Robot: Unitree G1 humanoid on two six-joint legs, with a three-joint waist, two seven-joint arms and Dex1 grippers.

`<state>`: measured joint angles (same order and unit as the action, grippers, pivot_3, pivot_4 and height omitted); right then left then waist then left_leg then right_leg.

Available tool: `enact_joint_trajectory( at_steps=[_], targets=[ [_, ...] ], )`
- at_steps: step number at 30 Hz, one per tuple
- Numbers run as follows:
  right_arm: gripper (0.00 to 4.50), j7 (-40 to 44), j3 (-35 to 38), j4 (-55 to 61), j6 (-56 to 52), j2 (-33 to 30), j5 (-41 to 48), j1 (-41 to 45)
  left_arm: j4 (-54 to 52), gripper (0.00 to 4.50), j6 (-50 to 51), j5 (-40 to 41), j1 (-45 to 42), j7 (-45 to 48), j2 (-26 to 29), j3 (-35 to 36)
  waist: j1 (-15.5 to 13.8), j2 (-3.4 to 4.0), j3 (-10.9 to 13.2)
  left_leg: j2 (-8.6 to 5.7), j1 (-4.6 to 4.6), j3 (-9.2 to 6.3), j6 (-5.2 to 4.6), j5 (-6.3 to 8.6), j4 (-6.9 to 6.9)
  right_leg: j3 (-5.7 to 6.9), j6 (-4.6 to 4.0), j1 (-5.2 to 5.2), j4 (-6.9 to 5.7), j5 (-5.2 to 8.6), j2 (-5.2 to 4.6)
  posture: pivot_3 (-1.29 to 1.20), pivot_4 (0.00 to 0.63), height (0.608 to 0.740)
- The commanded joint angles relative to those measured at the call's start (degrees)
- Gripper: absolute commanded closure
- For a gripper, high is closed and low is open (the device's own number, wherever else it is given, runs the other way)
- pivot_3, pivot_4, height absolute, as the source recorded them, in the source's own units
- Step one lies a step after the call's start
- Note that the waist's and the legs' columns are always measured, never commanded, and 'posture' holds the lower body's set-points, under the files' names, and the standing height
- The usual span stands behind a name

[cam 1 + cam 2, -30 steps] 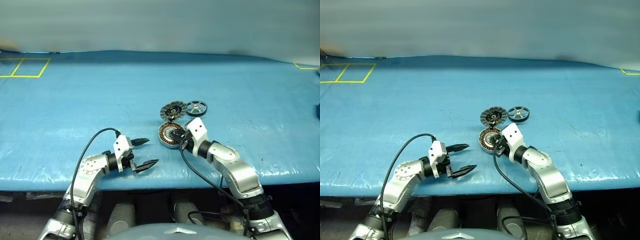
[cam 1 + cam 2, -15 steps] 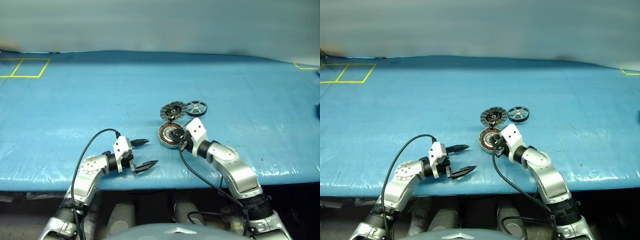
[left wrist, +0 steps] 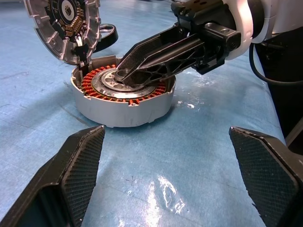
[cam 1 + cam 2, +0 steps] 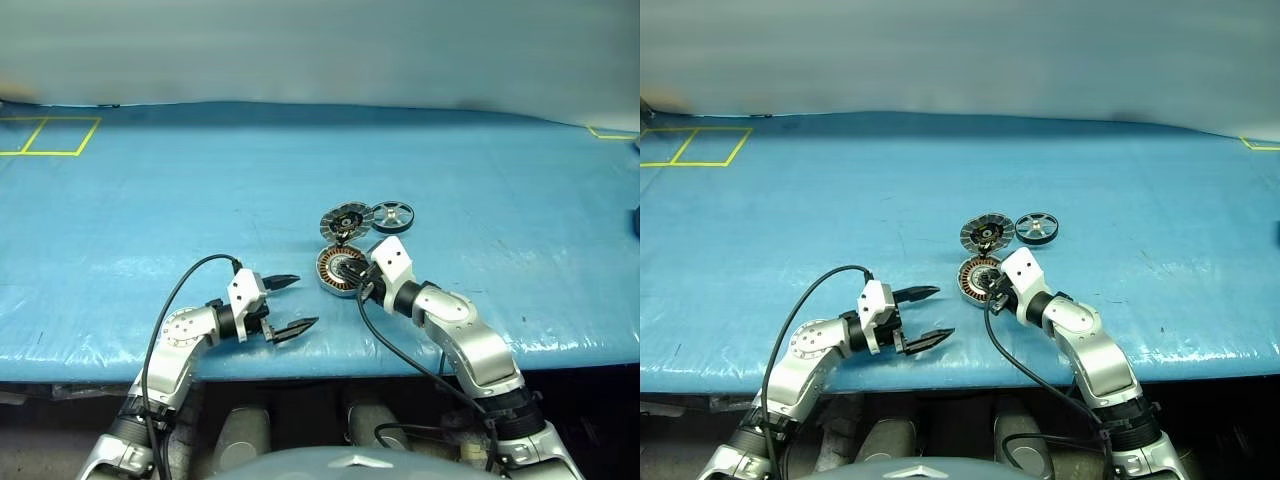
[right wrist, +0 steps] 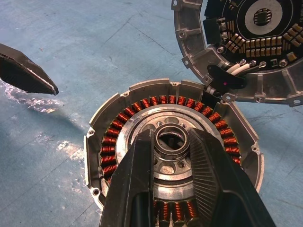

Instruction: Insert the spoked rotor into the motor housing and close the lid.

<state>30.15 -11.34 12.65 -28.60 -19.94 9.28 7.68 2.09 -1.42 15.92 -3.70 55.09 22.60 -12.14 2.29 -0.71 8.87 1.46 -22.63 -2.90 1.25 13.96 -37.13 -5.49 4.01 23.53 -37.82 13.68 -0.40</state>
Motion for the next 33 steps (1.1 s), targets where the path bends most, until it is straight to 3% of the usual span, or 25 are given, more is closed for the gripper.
enact_joint_trajectory(
  at_steps=[1,7,11,23,27,30,33],
  targets=[
    [3.77,0.3,-0.5,-0.4,-0.1,-0.3,-0.6,-0.4,-3.5,0.00,0.8,0.1,-0.1,-0.4,-0.1,-0.1,0.0,0.00,0.0,0.00,0.01,0.00,0.00,0.00,0.00,0.00,0.00,-0.01,0.00,0.00,0.00,0.00,0.150,0.740],
    [3.77,-0.1,-0.6,-0.7,0.3,-0.3,-1.0,-0.5,-4.7,0.00,1.9,0.1,0.0,-0.7,-0.1,-0.1,0.0,0.00,0.0,0.00,0.01,0.00,0.00,0.00,0.00,0.00,0.00,-0.01,0.00,0.00,0.00,0.00,0.150,0.740],
    [2.57,0.0,-0.5,-0.5,0.2,-0.3,-1.0,-0.6,-4.5,0.00,1.9,0.1,0.0,-0.6,-0.1,0.0,0.0,0.00,0.0,0.00,0.01,0.00,0.00,0.00,0.00,0.00,0.00,-0.01,0.00,0.00,0.00,0.00,0.150,0.740],
    [2.57,0.1,5.0,3.4,1.1,2.1,5.1,-0.5,-6.2,0.00,3.7,0.5,0.2,-1.3,0.1,0.2,0.0,0.01,0.0,0.00,-0.02,0.00,0.00,0.00,0.01,0.00,0.00,0.01,0.00,0.00,0.00,0.00,0.150,0.740],
    [3.48,0.0,4.8,3.4,2.0,2.5,4.9,-0.2,-7.1,0.00,4.5,0.8,0.2,-1.6,0.1,0.2,0.0,0.01,0.0,0.01,-0.02,0.00,0.00,0.00,0.01,0.00,0.00,0.02,0.00,0.00,0.01,0.00,0.150,0.740],
    [4.48,1.4,2.1,2.2,2.1,1.3,3.3,-0.3,-7.7,0.00,4.9,0.8,0.0,-2.0,-0.2,0.2,0.0,0.01,0.0,0.00,-0.02,0.00,0.00,0.00,0.01,0.00,0.00,0.02,0.01,0.00,0.00,0.00,0.150,0.740],
    [4.48,1.5,1.3,1.0,2.0,0.9,2.7,-0.4,-7.6,0.00,4.8,0.5,-0.1,-2.2,-0.1,0.2,0.0,0.01,0.0,0.01,-0.02,0.00,0.00,0.00,0.01,0.00,0.00,0.03,0.00,0.00,0.01,0.00,0.150,0.740]
  ],
)
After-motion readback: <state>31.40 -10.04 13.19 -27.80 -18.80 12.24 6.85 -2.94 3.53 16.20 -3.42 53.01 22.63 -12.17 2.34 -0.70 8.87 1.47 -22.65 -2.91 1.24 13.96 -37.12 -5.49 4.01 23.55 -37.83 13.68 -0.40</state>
